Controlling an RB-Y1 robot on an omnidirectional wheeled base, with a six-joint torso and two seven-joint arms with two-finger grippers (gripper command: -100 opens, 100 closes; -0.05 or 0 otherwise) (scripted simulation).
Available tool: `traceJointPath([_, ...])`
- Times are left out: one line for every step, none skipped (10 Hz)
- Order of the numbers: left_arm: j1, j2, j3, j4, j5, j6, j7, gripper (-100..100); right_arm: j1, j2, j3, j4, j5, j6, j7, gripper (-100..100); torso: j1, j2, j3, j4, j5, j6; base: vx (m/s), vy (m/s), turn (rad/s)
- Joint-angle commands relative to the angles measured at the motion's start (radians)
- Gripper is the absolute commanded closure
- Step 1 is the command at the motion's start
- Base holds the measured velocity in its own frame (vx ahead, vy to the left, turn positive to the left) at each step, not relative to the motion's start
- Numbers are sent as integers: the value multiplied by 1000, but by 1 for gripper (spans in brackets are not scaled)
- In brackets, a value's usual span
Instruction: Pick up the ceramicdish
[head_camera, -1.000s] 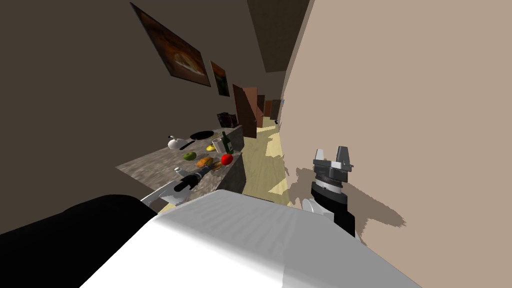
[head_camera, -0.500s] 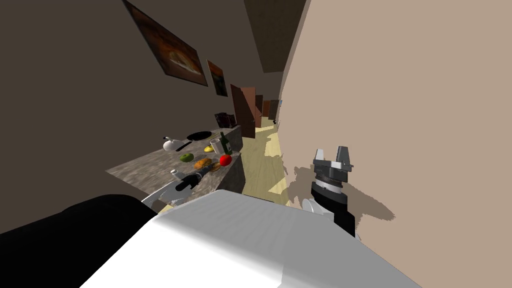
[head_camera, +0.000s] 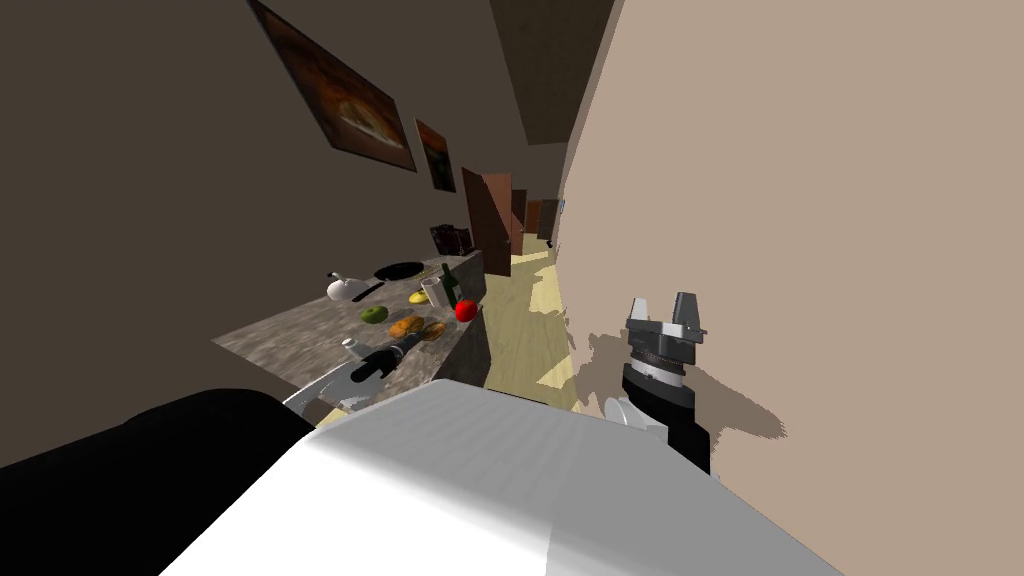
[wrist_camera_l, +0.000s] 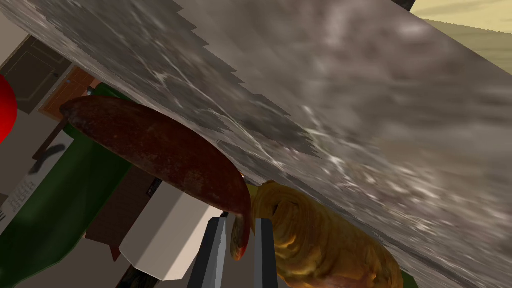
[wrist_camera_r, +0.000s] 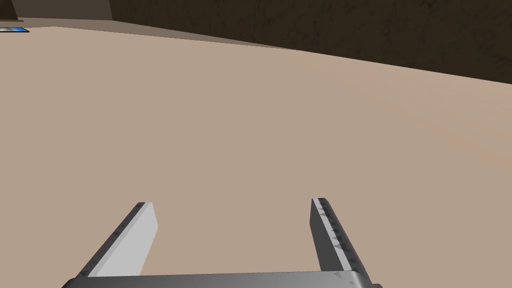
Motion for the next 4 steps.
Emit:
traceJointPath([0, 0, 0, 0, 0, 0, 0, 0, 0, 0, 0, 0, 0, 0, 0, 0, 0, 0, 0, 0, 0, 0, 0, 0, 0])
traceJointPath([20, 9, 0, -32, 6, 5, 3, 100, 0, 0, 0, 0, 0, 0, 0, 0, 0, 0, 0, 0, 0, 0, -4, -10, 116])
traceJointPath([15, 5, 2, -24, 3, 4, 1, 100, 0, 0, 0, 0, 0, 0, 0, 0, -1, 1, 1, 0, 0, -1, -3, -9, 40])
traceJointPath([18, 6, 2, -28, 3, 6, 2, 0, 0, 0, 0, 0, 0, 0, 0, 0, -1, 1, 1, 0, 0, 0, 0, 0, 0])
